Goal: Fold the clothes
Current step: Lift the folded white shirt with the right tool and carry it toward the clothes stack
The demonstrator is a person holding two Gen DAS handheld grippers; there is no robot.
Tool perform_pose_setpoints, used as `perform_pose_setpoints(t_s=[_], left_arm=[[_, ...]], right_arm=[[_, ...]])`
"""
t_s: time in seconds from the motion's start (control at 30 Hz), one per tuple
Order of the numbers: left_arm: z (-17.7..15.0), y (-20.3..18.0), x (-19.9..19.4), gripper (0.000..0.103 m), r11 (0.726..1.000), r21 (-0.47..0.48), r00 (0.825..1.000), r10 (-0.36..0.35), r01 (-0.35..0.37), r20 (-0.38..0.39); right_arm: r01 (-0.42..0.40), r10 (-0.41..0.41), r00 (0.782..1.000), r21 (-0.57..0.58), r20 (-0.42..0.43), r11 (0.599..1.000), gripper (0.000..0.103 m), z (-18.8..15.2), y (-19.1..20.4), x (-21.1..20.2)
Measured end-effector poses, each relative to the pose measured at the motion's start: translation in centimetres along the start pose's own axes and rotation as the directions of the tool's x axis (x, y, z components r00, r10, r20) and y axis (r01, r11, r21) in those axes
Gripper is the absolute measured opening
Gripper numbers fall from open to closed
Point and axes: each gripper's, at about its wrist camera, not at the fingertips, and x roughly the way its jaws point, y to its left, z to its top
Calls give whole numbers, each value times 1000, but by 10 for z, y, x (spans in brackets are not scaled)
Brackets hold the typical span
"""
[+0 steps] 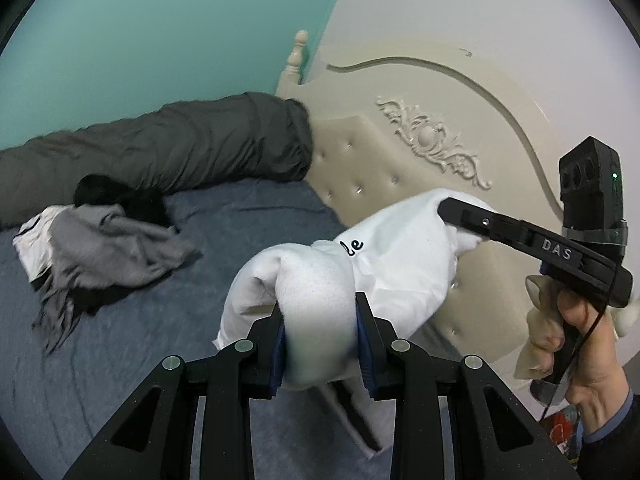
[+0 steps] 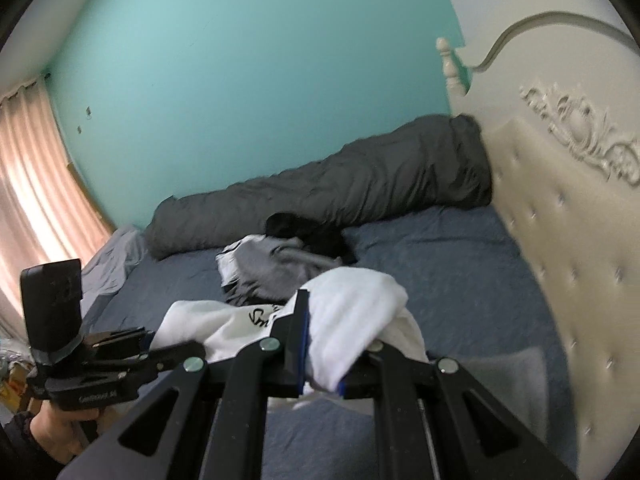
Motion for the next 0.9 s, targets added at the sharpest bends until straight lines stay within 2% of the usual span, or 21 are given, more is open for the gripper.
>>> perform_pose_setpoints(t_s=[0.2, 0.3, 0.37, 0.5, 0.57, 0.73, 0.9], left_arm=[[28, -26, 54, 32, 999, 24, 999, -41, 40, 18], [28, -42, 80, 32, 998, 39, 998, -51, 49, 36], [17, -47, 104, 32, 998, 28, 998, -56, 56, 12], [-24, -59, 151, 32, 996, -4, 993, -90, 90, -76], [-47, -66, 162, 32, 994, -18, 987, -113, 112, -116], [-93, -88, 160, 32, 992, 1, 980, -121, 122, -158], [-136, -97, 156, 32, 992, -33, 972, -124, 120, -200]], right_arm=[[64, -64, 996, 8, 58, 998, 9, 28, -59, -6], [102, -101, 991, 0, 88, 995, 9, 37, -85, -13], [127, -125, 988, -16, 88, 992, 9, 36, -100, -14], [169, -169, 985, -5, 28, 986, 9, 1, -141, -7], [179, -179, 984, 21, -6, 984, 9, -23, -161, -7], [156, -153, 986, 58, -62, 986, 9, -86, -186, -34], [146, -132, 985, 127, -115, 981, 9, -135, -200, -60]])
